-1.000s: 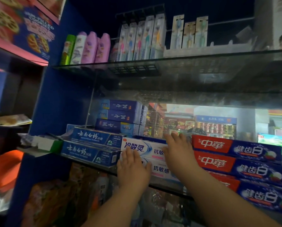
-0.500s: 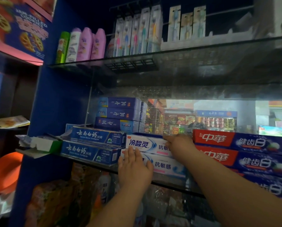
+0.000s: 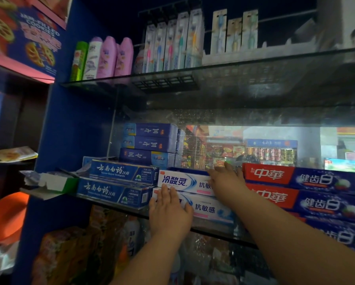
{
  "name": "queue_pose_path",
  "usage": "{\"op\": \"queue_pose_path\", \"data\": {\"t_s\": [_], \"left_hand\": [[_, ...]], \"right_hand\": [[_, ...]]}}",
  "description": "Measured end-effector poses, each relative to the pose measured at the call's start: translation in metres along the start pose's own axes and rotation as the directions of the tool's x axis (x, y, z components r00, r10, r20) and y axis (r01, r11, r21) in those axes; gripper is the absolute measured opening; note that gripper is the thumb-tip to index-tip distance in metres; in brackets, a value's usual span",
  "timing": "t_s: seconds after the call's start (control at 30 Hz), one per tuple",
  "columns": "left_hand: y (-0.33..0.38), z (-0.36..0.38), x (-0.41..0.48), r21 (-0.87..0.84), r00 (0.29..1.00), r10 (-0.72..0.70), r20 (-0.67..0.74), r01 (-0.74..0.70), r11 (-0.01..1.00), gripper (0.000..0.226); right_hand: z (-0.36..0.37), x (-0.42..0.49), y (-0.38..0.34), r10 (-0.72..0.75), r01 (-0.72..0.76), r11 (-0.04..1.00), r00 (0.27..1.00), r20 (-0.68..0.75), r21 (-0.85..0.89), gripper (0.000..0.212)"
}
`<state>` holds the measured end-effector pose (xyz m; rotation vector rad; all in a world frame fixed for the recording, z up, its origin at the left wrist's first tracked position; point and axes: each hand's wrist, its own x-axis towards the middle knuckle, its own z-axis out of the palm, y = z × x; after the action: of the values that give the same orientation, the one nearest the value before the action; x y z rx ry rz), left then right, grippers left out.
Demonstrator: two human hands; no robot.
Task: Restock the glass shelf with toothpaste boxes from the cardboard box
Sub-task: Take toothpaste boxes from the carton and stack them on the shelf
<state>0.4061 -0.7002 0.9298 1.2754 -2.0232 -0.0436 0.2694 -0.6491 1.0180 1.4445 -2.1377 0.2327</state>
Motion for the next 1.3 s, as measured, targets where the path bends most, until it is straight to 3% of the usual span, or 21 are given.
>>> {"op": "queue_pose_path", "data": {"t_s": [0.13,0.43,0.53,0.73,0.8,0.97,1.1,1.2,1.3], "left_hand": [[0.001,-0.001,-0.001,-0.006,1.0,-0.012,0.0,0.012,1.0,0.069],[0.001,0.0,0.001,0.021,0.999,0.025,0.047,-0.026,0.999,0.063],[0.0,0.0,0.002,0.041,0.998,0.019,0.064,-0.022,0.999,0.063],[0.0,-0.002,0.0,0.023,0.998,0.014,0.059,-0.015,1.0,0.065],[-0.002,-0.006,-0.004,-0.027,0.999,0.037,0.04,-0.036,0.999,0.066],[-0.026,-0.022,-0.015,-0.126,0.991,0.054,-0.122,-0.07,0.99,0.065],[-0.071,-0.045,-0.007,-0.23,0.971,-0.119,-0.208,0.07,0.971,0.062],[-0.116,-0.057,0.012,-0.281,0.954,-0.287,-0.087,0.253,0.926,0.063],[-0.154,-0.055,0.036,-0.276,0.924,-0.363,0.124,0.383,0.882,0.061]], "right_hand": [[0.002,-0.034,-0.015,-0.079,0.097,0.992,0.976,-0.203,0.079,0.055],[0.033,-0.089,-0.02,-0.109,0.106,0.99,0.994,0.025,0.089,0.069],[0.033,-0.088,-0.021,-0.108,0.102,0.99,0.992,0.058,0.102,0.062],[0.035,-0.091,-0.022,-0.111,0.107,0.99,0.993,0.043,0.09,0.07],[0.032,-0.092,-0.023,-0.111,0.107,0.988,0.993,0.027,0.111,0.062],[0.015,-0.091,-0.049,-0.162,0.17,0.966,0.985,-0.057,0.194,0.056],[0.01,-0.081,-0.093,-0.29,0.317,0.863,0.949,-0.128,0.394,0.056],[0.012,-0.068,-0.128,-0.38,0.362,0.774,0.922,-0.076,0.519,0.061],[0.016,-0.055,-0.154,-0.384,0.297,0.822,0.919,0.089,0.486,0.067]]}}
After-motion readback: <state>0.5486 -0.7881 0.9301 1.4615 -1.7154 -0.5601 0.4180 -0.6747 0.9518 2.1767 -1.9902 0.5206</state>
